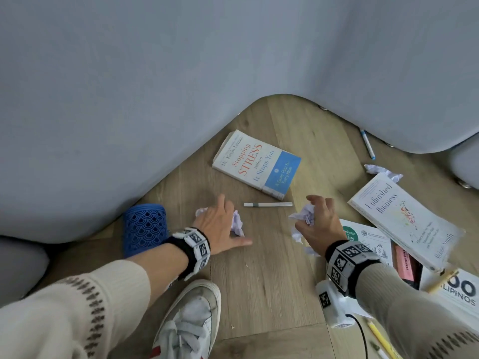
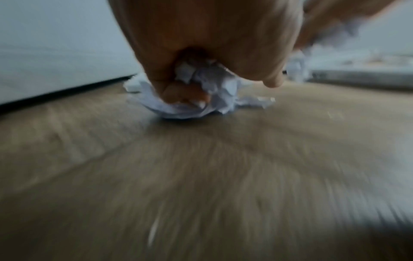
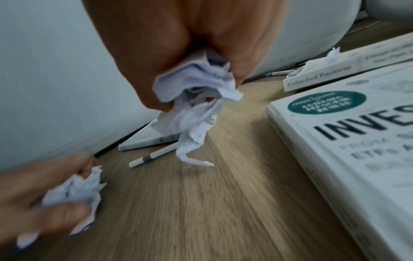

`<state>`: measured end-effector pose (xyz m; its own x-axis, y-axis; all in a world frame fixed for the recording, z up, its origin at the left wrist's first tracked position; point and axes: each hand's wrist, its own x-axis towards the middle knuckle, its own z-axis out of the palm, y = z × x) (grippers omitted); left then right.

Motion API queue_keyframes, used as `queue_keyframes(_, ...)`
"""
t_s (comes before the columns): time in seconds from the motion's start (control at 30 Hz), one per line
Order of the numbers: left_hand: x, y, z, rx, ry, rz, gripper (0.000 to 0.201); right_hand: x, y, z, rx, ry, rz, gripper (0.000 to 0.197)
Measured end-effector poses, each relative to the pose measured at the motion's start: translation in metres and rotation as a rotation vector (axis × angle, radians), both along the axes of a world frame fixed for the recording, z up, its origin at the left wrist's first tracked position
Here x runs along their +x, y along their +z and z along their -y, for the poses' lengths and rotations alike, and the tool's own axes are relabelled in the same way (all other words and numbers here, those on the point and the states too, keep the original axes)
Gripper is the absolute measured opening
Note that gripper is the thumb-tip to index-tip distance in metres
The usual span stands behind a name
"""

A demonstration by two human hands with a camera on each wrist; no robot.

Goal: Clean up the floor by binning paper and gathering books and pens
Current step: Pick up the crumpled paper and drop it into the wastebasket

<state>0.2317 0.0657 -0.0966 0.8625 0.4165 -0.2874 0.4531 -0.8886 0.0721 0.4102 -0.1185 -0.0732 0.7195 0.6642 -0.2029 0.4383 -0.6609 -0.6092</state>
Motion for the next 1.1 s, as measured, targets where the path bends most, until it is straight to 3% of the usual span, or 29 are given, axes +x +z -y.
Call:
queue_keyframes(0.07, -0.006, -0.009, 0.0, 0.076, -0.004, -0.01, 0.062, 0.005, 0.002, 0.0, -0.04, -0.019, -0.01, 0.051)
queue_keyframes(0.17, -0.003, -0.019, -0.007, 0.096, -0.043, 0.062, 0.034, 0.012, 0.011, 0.002, -0.075, -0.056, -0.083, 0.018)
queue_keyframes(0.27, 0.011, -0.004, -0.008, 0.067, -0.101, 0.089, 0.029, 0.024, 0.017, 0.006, -0.068, -0.087, -0.055, 0.003)
queue_keyframes(0.37, 0.042, 0.02, -0.002, -0.039, -0.081, 0.118, 0.017, 0.045, 0.022, 0.013, -0.138, -0.135, -0.048, 0.008)
queue_keyframes(0.53, 0.116, 0.042, 0.005, -0.145, -0.046, 0.304, 0.031, 0.098, 0.038, 0.034, -0.165, -0.282, 0.031, 0.02)
queue_keyframes(0.63, 0.156, 0.048, -0.001, -0.182, -0.084, 0.321, 0.038, 0.141, 0.044, 0.04, -0.175, -0.394, 0.103, 0.016)
queue_keyframes(0.8, 0.181, 0.024, 0.008, -0.269, -0.315, 0.227, 0.017, 0.192, 0.019, 0.04, -0.201, -0.53, 0.25, 0.015)
queue_keyframes(0.93, 0.173, -0.008, 0.033, -0.382, -0.388, 0.129, 0.045, 0.193, -0.014, 0.04, -0.11, -0.515, 0.301, 0.046)
queue_keyframes(1.0, 0.169, -0.018, 0.038, -0.36, -0.376, 0.103, 0.047, 0.191, -0.026, 0.042, -0.12, -0.527, 0.28, 0.06)
queue_keyframes(1.1, 0.166, -0.021, 0.041, -0.322, -0.381, 0.12, 0.044, 0.198, -0.033, 0.044, -0.177, -0.481, 0.239, 0.06)
